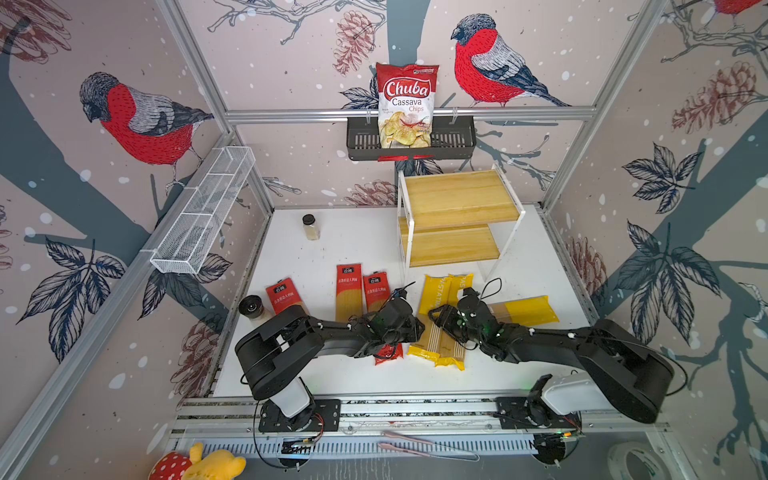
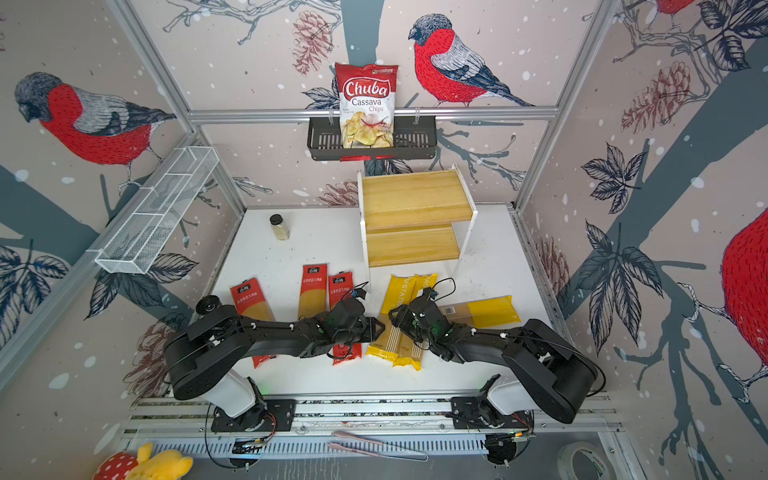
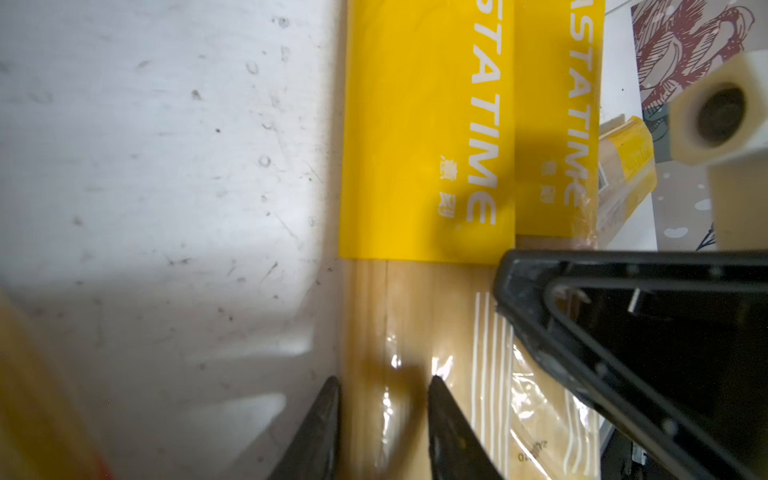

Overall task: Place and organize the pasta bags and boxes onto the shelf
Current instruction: 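Grasp one yellow PASTATIME pack with each gripper and lift them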

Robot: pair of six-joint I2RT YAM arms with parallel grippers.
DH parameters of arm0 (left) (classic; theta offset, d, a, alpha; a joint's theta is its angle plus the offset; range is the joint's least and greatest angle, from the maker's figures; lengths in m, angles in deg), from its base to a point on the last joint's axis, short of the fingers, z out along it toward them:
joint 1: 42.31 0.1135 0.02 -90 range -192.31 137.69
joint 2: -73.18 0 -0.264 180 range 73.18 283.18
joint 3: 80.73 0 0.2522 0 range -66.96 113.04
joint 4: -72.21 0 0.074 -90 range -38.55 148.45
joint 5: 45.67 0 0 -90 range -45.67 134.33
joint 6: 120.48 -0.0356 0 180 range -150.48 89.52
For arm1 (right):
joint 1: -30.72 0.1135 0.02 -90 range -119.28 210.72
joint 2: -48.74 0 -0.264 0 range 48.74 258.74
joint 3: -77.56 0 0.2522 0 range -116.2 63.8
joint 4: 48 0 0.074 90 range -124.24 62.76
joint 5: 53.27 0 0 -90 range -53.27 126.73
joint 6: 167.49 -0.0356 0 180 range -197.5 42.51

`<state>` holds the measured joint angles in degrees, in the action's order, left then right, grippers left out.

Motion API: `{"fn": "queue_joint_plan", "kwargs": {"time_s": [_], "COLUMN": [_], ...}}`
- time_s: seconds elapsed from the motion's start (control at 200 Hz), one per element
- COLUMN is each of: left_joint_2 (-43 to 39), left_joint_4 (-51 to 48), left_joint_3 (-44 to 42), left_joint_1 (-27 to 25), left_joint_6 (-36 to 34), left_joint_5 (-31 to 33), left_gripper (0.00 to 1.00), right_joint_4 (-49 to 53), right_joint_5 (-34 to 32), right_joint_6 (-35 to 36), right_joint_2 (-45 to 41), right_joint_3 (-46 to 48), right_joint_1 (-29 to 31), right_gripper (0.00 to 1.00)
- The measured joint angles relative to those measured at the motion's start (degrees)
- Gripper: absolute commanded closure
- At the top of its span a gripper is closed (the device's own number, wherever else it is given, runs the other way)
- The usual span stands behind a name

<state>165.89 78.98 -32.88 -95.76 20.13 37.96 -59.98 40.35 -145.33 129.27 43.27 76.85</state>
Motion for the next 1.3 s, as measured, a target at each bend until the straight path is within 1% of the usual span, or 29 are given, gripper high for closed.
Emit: {"fn": "queue_joint_plan", "kwargs": {"time_s": [0.17,0.315,0.485,0.57,0.625,0.831,0.986,1.161,1.296], "left_joint_2": [0.5,0.4,-0.8,-1.9,-3.1,-11.9,-18.7,-26.9,-30.6], "left_joint_4": [1.8,2.4,1.3,0.5,0.0,-0.7,-3.4,-3.3,-0.5], "left_joint_3": [-0.5,-0.6,-0.6,-0.6,-0.8,-1.8,-1.6,-3.9,-5.5], "left_joint_1": [0.3,0.4,0.5,0.8,1.3,3.7,5.3,7.3,8.2], "left_joint_6": [0.0,0.0,-0.5,-1.1,-1.2,-2.8,-5.2,-7.3,-8.6], "left_joint_5": [-1.4,-2.2,-3.9,-4.9,-5.6,-8.4,-9.2,-9.9,-10.3], "left_gripper": [0.75,0.76,0.76,0.76,0.75,0.65,0.52,0.37,0.32], "right_joint_4": [-6.9,-10.2,-13.3,-13.7,-13.8,-11.4,-8.6,-5.4,-3.2], "right_joint_5": [3.2,4.7,5.3,5.7,5.9,7.3,7.9,9.1,9.8], "right_joint_6": [0.9,3.0,4.7,5.2,5.8,8.3,10.2,12.9,16.0], "right_joint_2": [1.0,1.8,1.5,0.3,-0.9,-7.4,-15.1,-26.4,-36.2], "right_joint_3": [2.6,4.4,6.7,7.7,8.4,11.2,13.6,16.0,17.0], "right_joint_1": [-0.9,-1.5,-1.8,-1.9,-1.9,-2.8,-3.0,-3.0,-2.6], "right_gripper": [0.53,0.7,0.82,0.91,0.93,0.98,1.0,1.0,1.0]}}
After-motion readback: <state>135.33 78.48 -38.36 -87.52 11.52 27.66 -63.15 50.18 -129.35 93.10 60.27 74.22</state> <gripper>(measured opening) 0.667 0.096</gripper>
